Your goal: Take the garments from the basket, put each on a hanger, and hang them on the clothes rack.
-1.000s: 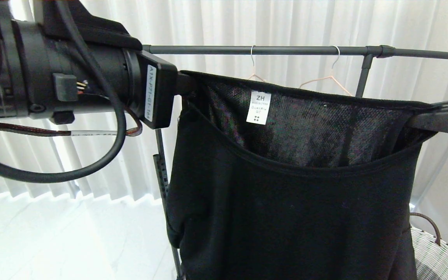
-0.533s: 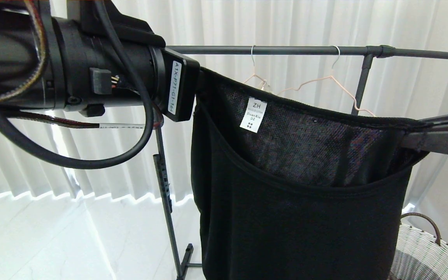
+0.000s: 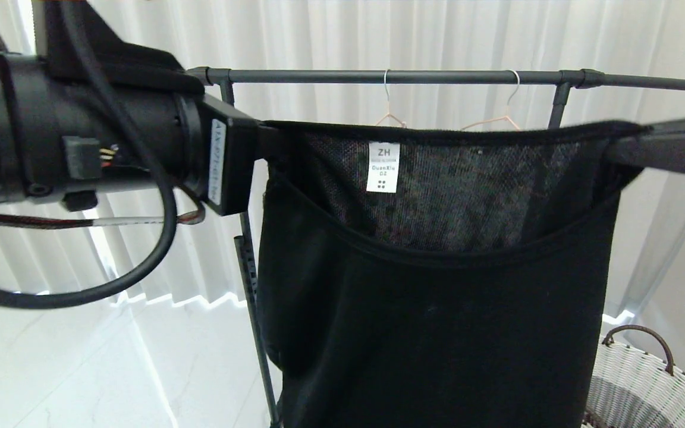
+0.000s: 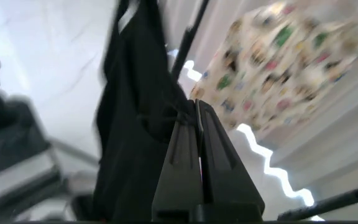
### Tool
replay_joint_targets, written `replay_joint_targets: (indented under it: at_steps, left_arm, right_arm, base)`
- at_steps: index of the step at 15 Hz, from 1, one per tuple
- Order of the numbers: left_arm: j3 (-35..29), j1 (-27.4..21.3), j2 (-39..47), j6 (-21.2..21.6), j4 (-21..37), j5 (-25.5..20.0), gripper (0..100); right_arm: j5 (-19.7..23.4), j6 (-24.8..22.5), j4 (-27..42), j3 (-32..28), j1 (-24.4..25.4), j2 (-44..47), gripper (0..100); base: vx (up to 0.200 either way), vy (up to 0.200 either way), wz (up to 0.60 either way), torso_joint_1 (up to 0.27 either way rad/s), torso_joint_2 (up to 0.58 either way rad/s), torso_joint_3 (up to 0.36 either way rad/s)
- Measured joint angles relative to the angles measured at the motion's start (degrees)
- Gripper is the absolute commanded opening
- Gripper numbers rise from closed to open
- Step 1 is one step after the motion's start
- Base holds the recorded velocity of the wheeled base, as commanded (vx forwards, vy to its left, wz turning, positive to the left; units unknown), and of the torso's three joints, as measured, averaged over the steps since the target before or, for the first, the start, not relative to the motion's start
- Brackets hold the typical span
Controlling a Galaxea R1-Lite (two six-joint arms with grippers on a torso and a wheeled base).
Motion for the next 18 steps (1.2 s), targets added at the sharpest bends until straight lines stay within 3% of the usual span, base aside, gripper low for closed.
replay_joint_targets:
  at_steps: [4, 7, 11, 18]
  left_arm:
    - [7.4, -2.3, -8.2, 0.1, 0.1, 2.7, 0]
    - [10.6, -8.3, -12.0, 0.1, 0.1, 6.9, 0]
    - [12.2, -17.4, -13.4, 0.1, 0.1, 11.8, 0]
    - [12.4, -19.2, -13.8, 0.1, 0.1, 12.0, 0]
  right_arm:
    - [0.1, -0.1, -11.9, -0.3, -3.6, 7.6, 0]
    - [0.2, -0.1, -16.5, -0.4, -4.0, 12.4, 0]
    - [0.1, -0.2, -17.2, -0.5, -3.2, 15.0, 0]
    - [0.0, -0.3, -17.2, -0.6, -2.8, 15.9, 0]
  base:
    - [0.000, 0.000, 0.00, 0.000, 0.00, 0.000]
    - [0.000, 0.000, 0.00, 0.000, 0.00, 0.000]
    - [0.000, 0.000, 0.00, 0.000, 0.00, 0.000]
    - [0.000, 0.000, 0.00, 0.000, 0.00, 0.000]
